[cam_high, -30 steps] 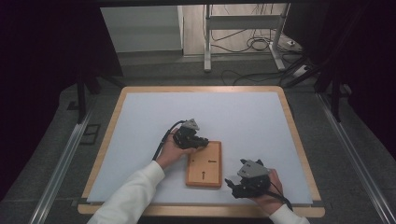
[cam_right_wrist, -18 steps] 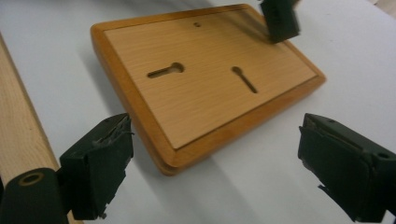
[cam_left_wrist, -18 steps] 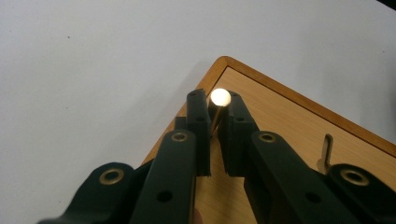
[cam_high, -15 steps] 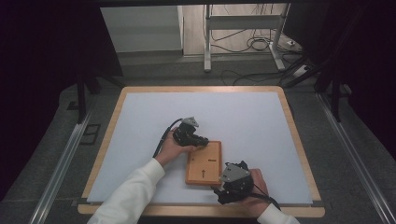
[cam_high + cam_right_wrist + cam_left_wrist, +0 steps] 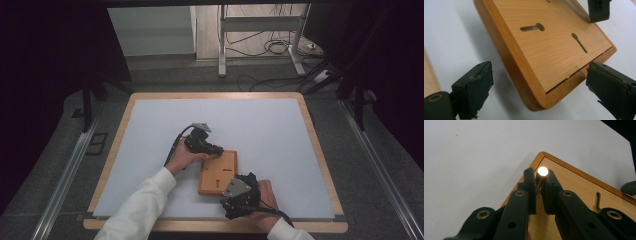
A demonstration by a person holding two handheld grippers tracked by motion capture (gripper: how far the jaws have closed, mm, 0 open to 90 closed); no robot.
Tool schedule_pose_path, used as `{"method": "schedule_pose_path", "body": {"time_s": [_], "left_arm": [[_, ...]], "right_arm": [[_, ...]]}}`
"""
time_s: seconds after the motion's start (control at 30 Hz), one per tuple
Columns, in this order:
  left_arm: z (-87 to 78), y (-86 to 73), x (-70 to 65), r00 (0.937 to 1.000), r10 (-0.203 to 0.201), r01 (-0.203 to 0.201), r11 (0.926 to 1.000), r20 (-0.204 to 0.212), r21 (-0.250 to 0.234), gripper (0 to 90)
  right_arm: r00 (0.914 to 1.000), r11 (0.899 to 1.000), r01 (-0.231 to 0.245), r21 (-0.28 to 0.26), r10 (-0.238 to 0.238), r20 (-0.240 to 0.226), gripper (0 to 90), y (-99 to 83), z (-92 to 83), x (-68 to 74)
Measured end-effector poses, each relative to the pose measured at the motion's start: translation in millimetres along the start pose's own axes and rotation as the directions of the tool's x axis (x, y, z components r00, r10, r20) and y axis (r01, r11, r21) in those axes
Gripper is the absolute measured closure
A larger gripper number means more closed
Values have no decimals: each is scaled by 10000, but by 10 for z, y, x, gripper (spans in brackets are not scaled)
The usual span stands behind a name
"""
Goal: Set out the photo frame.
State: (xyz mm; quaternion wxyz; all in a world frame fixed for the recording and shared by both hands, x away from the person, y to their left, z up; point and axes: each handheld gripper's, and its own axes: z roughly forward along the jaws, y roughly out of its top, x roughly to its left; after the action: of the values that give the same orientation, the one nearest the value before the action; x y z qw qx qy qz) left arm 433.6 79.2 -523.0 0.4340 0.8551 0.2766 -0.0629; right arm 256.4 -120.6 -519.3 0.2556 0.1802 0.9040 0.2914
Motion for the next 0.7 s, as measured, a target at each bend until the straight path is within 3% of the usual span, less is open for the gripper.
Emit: {"method": "schedule_pose_path", "body": {"time_s": [0.2,0.33,0.4,0.47,0.7], "left_arm": [[2,3,-31,9995,166,-166,9999,-267,4,837],[6,3,-50,9986,226,-230,9997,-474,-79,844],[9,10,-81,9964,379,-385,9992,-755,-61,846],[13,18,-106,9937,470,-476,9989,-1022,-39,845],[5,9,-88,9938,390,-410,9990,-1039,-171,830]], "right_arm": [[9960,9992,395,33,-396,802,114,18,69,6],[9851,9944,1037,-183,-1002,1396,149,66,28,39],[9820,9932,1091,-418,-1012,1595,192,112,-20,19],[9824,9929,1112,-432,-1032,1556,209,129,-29,5],[9839,9894,1366,-502,-1296,1232,347,222,-64,-50]]}}
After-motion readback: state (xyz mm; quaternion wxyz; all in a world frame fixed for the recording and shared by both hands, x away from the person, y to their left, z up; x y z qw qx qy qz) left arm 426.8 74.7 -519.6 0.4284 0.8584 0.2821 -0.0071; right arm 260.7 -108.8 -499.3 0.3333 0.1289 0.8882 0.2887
